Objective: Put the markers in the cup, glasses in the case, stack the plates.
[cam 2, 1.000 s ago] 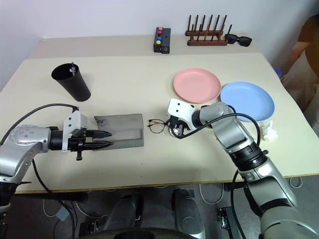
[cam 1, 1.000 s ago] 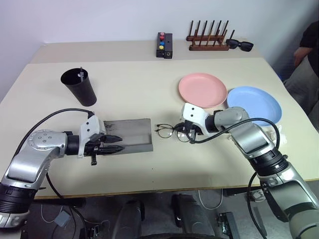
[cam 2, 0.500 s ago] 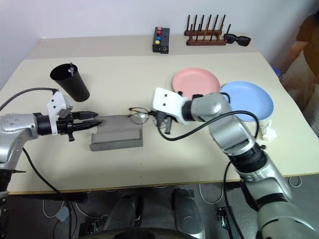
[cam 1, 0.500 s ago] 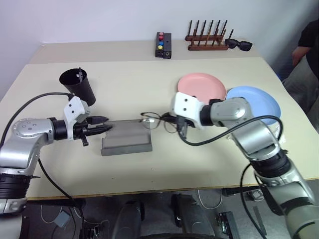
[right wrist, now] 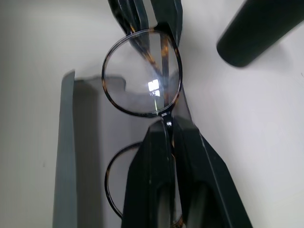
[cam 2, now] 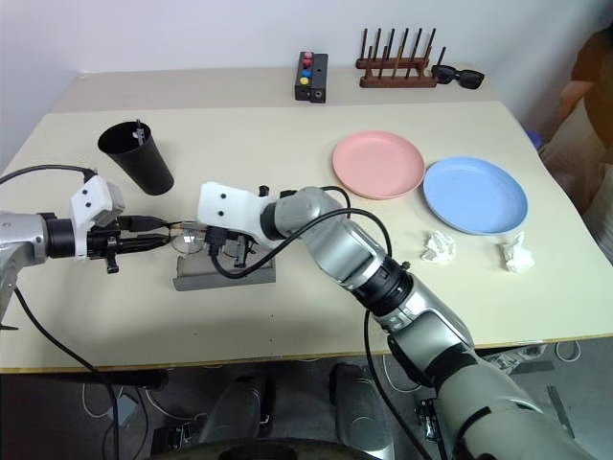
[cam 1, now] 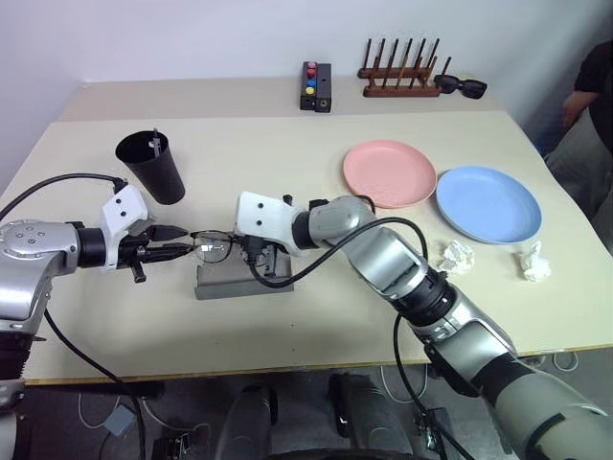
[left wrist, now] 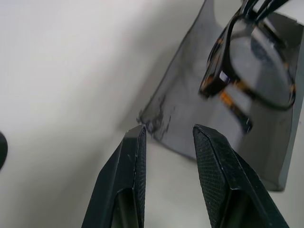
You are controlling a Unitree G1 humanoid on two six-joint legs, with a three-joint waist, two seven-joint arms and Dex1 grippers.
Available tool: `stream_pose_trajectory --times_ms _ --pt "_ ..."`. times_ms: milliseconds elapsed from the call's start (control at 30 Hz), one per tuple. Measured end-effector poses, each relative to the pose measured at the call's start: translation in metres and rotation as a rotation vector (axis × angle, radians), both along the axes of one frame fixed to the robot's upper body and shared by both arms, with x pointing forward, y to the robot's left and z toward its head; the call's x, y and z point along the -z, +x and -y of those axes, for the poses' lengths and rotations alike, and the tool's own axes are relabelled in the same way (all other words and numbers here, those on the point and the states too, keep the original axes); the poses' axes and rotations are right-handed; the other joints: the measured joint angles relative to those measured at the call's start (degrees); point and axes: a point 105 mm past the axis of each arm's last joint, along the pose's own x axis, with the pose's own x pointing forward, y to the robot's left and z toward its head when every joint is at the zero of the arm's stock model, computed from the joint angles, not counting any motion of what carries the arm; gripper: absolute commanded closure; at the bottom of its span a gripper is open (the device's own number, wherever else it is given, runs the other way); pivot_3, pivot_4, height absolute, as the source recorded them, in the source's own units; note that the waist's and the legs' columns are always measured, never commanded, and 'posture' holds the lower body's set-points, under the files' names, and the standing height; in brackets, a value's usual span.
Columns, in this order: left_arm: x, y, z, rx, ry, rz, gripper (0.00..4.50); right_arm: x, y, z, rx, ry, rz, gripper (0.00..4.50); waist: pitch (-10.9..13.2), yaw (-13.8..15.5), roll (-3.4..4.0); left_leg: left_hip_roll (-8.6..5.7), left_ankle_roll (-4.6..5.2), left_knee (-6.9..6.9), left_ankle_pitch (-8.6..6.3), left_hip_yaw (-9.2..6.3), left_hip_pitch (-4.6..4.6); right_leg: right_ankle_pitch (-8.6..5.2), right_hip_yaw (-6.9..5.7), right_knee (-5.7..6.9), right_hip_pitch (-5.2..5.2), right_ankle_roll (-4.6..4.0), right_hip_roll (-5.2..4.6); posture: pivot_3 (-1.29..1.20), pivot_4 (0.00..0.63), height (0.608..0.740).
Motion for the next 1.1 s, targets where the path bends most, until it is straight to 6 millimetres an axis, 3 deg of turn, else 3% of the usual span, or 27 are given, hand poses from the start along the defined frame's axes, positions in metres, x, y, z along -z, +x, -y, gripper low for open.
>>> stream_pose_trajectory --times_ms 133,267,567,667,867,1033,1100 --pt "0.002 -0.003 0.004 0.009 0.006 -0.008 2.97 0.01 -0.001 0.001 -0.001 -0.023 -0.006 4.39 0.0 0.0 -0.01 -0.02 0.0 0.01 0.0 0.02 -0.01 0.0 0.01 -0.01 0.01 0.0 -0.04 0.0 0.15 0.735" --pt "0.001 -0.004 0.005 0.014 0.008 -0.006 2.97 0.019 0.005 0.015 0.034 -0.073 0.009 4.39 0.0 0.0 0.0 -0.02 0.0 0.01 0.0 0.01 -0.01 0.0 0.0 -0.01 0.01 0.0 -0.03 0.0 0.15 0.735" --pt "0.004 -0.003 0.01 0.026 -0.009 -0.01 2.97 0.018 0.008 0.034 0.033 -0.138 0.042 4.39 0.0 0.0 -0.01 -0.01 0.0 -0.01 0.0 0.02 -0.01 0.0 0.0 -0.01 -0.01 0.0 0.0 0.0 0.15 0.735" --pt "0.002 -0.002 0.01 0.029 -0.01 -0.005 2.97 0.02 0.005 0.034 0.019 -0.142 0.026 3.55 0.0 0.0 -0.01 -0.01 0.0 -0.01 0.0 0.01 0.0 0.0 0.0 0.0 -0.01 0.0 0.0 0.0 0.15 0.735" --pt "0.001 0.0 0.011 0.029 -0.018 0.0 2.97 0.017 -0.001 0.03 -0.006 -0.106 -0.025 0.55 0.0 0.0 0.0 -0.01 0.0 -0.01 0.0 0.01 -0.01 0.0 0.0 0.0 -0.01 0.01 0.0 0.0 0.15 0.735" --pt "0.002 0.002 0.015 0.034 -0.04 0.01 2.97 -0.007 -0.008 0.03 -0.029 -0.005 -0.034 0.55 0.0 0.0 -0.01 -0.01 0.0 -0.01 0.0 0.0 -0.01 0.01 0.0 -0.01 -0.01 0.01 -0.01 0.0 0.15 0.735" --pt "-0.001 0.005 0.021 0.043 -0.076 0.027 2.97 -0.023 -0.011 0.033 -0.032 0.055 -0.023 1.12 0.0 0.2 -0.01 -0.01 0.0 0.0 0.0 -0.03 -0.02 0.01 -0.01 -0.01 0.01 0.02 -0.02 0.0 0.15 0.735"
